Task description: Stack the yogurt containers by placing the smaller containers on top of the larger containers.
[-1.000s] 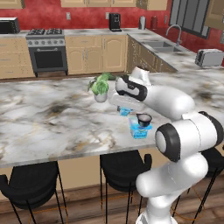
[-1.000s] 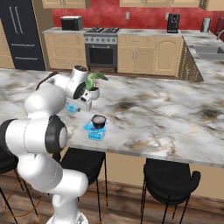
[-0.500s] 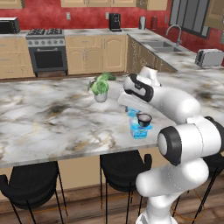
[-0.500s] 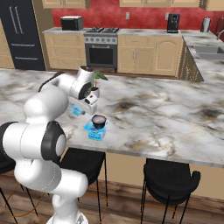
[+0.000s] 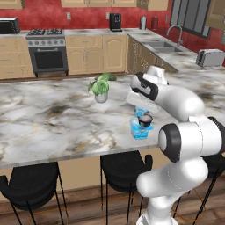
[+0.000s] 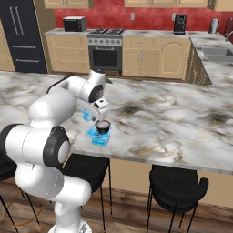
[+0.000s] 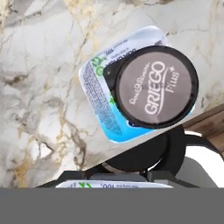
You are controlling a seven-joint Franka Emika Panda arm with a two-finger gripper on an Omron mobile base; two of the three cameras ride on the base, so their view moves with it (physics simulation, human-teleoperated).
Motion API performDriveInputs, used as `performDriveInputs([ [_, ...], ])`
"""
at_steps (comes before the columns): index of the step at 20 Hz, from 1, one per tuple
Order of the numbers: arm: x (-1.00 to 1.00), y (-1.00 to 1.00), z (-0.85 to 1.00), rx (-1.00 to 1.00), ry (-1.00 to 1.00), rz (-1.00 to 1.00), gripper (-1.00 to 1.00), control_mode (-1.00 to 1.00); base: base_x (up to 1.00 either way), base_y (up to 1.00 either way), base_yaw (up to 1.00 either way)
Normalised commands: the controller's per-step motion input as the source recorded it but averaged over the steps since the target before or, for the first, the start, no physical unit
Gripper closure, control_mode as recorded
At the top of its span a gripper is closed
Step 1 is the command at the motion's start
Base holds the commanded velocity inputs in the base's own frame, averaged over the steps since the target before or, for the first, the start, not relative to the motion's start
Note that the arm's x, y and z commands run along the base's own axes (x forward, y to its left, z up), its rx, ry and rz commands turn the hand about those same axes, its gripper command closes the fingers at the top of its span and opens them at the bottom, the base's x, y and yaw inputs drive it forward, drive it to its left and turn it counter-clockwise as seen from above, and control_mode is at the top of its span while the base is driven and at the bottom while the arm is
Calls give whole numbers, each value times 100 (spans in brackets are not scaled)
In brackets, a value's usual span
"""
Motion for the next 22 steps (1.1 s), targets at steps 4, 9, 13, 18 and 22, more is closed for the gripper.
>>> performDriveInputs([
  [4,0,-39,0,-5,4,-14,100,-100,0,0,0],
  [9,0,-36,0,-5,2,-13,100,-100,0,0,0],
  [13,0,-21,0,-3,0,-12,100,-100,0,0,0],
  [18,4,-1,-3,-2,0,-9,100,-100,0,0,0],
  [22,18,0,-9,-2,0,-8,100,-100,0,0,0],
])
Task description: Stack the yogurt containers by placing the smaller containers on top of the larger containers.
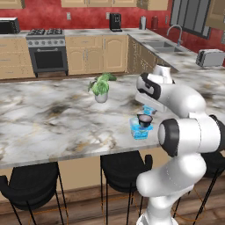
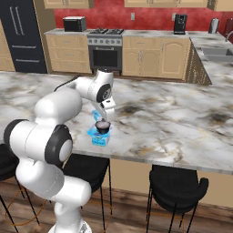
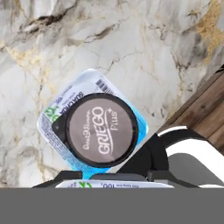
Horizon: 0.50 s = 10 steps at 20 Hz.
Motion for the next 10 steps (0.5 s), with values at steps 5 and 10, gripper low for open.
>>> performDriveInputs([
  [5,18,0,-11,-2,0,-9,100,-100,0,0,0],
  [10,3,0,-10,-1,0,-7,100,-100,0,0,0],
])
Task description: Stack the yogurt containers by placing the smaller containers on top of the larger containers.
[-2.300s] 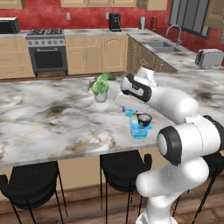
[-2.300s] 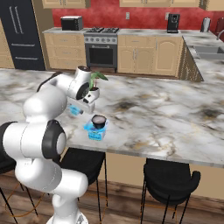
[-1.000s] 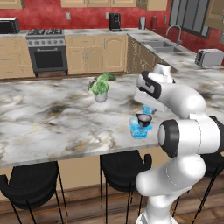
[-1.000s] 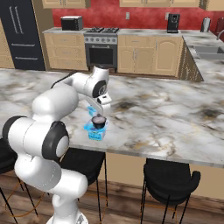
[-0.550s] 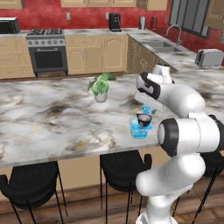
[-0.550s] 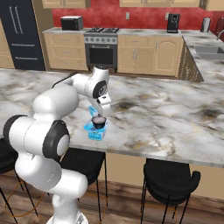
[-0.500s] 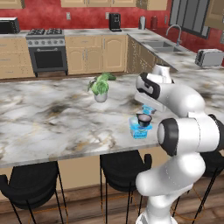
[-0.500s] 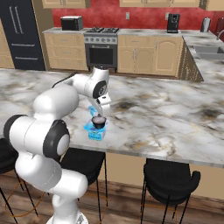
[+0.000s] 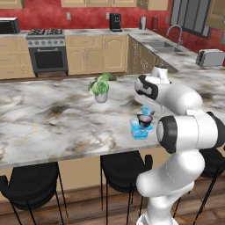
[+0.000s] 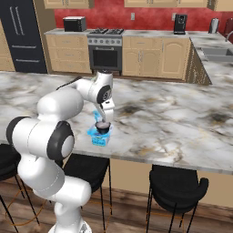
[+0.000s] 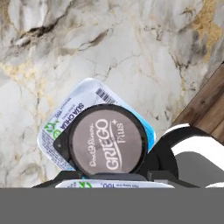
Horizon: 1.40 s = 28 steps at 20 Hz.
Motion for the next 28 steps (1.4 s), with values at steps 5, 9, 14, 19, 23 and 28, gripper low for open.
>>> performDriveInputs([
  [5,0,0,-11,-2,0,-7,100,-100,0,0,0],
  [9,0,0,-12,-2,0,-7,100,-100,0,0,0],
  [14,0,0,-12,-2,0,-7,100,-100,0,0,0],
  [19,0,0,-9,-2,0,-7,100,-100,0,0,0],
  [23,0,-1,-10,-1,0,-7,100,-100,0,0,0],
  [28,0,-3,-10,-1,0,-7,100,-100,0,0,0],
])
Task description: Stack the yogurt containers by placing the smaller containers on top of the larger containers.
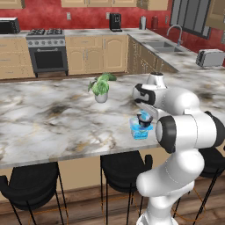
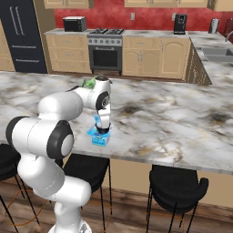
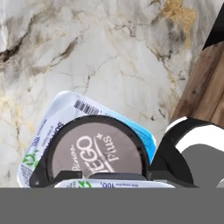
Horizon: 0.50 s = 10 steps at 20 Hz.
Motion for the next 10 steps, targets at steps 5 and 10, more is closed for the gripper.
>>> performDriveInputs([
  [5,0,-6,-11,-1,0,-7,100,-100,0,0,0],
  [10,0,-3,-9,-1,0,-7,100,-100,0,0,0],
])
